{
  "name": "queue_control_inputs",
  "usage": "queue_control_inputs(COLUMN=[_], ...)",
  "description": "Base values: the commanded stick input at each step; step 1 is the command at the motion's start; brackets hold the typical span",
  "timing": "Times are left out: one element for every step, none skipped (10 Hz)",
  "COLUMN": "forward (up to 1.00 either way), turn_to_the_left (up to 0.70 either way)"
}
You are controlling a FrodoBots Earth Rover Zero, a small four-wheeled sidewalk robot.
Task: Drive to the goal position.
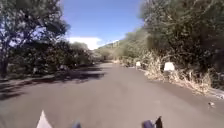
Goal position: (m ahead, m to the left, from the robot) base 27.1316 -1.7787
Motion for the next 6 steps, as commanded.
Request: queue_control_inputs(forward=[0.5, 0.5, 0.5, 0.5, 0.5, 0.5], turn_to_the_left=[0.0, 0.0, 0.0, 0.0, 0.0, 0.0])
